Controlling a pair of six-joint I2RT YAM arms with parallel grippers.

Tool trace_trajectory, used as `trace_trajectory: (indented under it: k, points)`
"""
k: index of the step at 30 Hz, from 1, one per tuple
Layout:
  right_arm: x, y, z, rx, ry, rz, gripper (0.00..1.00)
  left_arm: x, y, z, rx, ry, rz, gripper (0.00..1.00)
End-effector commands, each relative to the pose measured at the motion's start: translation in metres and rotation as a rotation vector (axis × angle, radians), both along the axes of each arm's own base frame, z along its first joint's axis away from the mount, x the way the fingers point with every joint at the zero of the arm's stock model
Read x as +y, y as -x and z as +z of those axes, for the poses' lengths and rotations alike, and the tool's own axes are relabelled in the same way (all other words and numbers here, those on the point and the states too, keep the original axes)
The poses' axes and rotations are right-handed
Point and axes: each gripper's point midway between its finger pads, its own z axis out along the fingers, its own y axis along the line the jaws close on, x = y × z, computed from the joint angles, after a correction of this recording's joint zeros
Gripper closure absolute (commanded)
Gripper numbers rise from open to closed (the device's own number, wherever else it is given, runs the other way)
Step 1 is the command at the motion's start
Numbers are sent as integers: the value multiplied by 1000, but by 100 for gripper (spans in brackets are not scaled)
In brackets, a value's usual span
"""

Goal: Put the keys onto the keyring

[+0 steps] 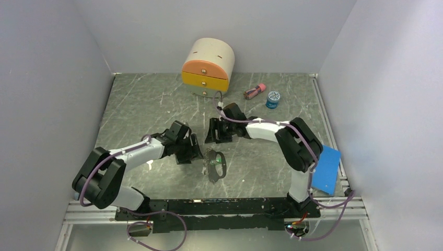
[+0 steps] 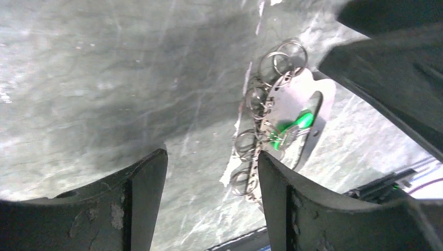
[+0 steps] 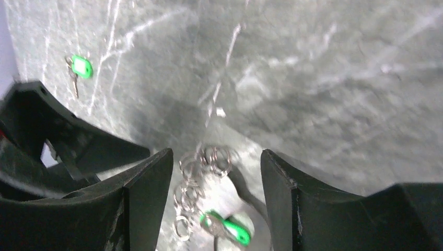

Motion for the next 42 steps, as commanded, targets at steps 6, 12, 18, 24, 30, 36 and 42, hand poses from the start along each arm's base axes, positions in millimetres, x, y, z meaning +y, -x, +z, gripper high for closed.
trace_trajectory:
  k: [6, 12, 18, 24, 30, 36, 42]
  points:
    - [-68, 53, -15, 21, 172, 24, 37, -2, -28, 34, -202, -65, -221, 34]
    - [-95, 89, -17, 56, 219, 69, 51, -18, -55, 44, -242, -80, -304, 36]
    - [-99, 126, -11, 26, 196, 198, 71, -38, -77, 44, -242, -52, -332, 36]
    - [-70, 155, -21, -115, 244, 385, 98, -57, -100, 41, -245, -5, -330, 39]
    - [-45, 172, -32, -220, 286, 519, 100, -75, -106, 29, -208, 77, -352, 50]
    - [-17, 175, -20, -368, 287, 591, 100, -90, -97, 10, -142, 160, -390, 63]
    - [13, 164, -8, -453, 275, 598, 100, -85, -89, -1, -112, 148, -385, 71]
